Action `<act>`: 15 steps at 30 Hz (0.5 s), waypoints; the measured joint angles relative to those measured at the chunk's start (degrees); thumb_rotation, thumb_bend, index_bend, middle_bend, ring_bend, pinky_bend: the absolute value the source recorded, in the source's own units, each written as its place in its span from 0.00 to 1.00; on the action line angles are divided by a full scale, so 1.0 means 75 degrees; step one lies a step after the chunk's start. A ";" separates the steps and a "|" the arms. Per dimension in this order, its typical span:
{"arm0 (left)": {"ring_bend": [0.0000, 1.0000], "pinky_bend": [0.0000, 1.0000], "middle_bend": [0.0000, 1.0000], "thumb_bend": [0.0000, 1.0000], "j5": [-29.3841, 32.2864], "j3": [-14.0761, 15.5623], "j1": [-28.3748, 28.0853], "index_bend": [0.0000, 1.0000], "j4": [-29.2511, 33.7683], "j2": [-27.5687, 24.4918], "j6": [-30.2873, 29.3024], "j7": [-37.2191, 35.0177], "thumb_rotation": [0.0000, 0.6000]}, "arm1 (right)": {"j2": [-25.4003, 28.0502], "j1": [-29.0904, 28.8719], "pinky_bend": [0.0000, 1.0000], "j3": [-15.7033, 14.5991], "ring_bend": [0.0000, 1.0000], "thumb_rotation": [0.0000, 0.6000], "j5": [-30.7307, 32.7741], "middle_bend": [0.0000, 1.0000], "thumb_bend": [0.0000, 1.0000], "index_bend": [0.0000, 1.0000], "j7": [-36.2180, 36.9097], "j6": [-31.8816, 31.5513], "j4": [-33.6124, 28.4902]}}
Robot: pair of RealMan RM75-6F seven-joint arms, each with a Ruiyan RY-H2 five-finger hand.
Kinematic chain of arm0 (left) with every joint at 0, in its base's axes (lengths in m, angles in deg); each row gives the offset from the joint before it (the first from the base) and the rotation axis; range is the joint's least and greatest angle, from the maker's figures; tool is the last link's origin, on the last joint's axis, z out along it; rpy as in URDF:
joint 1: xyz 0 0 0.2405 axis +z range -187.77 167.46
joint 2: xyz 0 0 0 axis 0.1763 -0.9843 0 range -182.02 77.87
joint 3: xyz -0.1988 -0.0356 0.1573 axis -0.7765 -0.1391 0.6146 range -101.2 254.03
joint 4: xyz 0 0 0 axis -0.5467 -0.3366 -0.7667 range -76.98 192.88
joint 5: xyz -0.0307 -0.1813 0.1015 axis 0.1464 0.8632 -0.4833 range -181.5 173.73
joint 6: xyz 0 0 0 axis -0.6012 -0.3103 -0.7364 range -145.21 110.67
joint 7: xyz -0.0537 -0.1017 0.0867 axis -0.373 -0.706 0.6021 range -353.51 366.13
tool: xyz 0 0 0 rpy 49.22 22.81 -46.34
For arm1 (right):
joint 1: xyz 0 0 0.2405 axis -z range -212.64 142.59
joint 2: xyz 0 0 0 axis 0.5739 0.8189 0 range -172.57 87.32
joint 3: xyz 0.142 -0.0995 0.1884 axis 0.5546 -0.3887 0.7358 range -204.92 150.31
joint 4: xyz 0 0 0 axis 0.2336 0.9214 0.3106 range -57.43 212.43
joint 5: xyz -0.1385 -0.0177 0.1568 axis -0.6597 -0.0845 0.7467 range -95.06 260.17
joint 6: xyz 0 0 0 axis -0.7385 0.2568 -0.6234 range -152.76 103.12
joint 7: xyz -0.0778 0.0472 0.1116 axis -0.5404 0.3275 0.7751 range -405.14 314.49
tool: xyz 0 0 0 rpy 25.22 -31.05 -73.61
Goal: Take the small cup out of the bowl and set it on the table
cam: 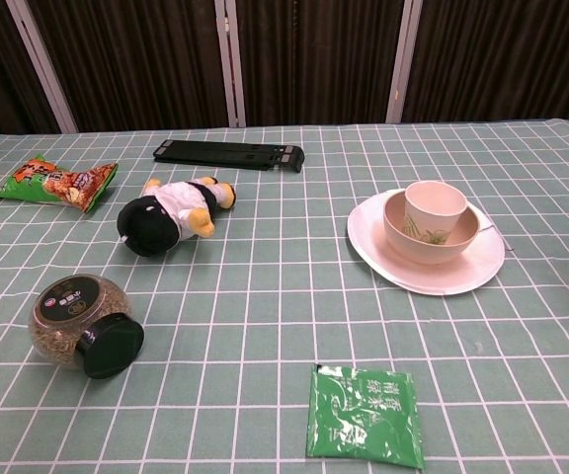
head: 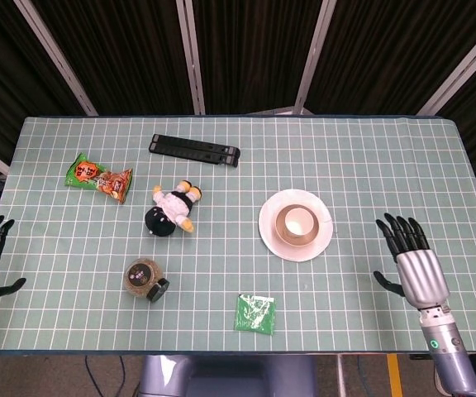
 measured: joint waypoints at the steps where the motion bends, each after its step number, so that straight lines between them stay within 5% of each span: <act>1: 0.00 0.00 0.00 0.01 0.0001 0.0002 -0.0001 0.00 0.0003 -0.0001 0.0004 0.0008 1.00 | -0.0044 -0.0052 0.00 0.0018 0.00 1.00 -0.0026 0.00 0.17 0.21 -0.0089 0.0038 -0.0044; 6: 0.00 0.00 0.00 0.01 0.0012 -0.0005 0.0006 0.00 0.0014 -0.0015 -0.0001 -0.0020 1.00 | -0.0436 -0.0554 0.00 0.0213 0.00 1.00 0.0012 0.02 0.18 0.35 -0.0653 0.0592 -0.0422; 15: 0.00 0.00 0.00 0.01 0.0086 -0.0047 -0.0010 0.00 -0.0054 -0.0077 0.0099 -0.0258 1.00 | -0.1857 -0.1560 0.00 0.0808 0.00 1.00 0.1062 0.08 0.22 0.44 -0.1651 0.1703 -0.0274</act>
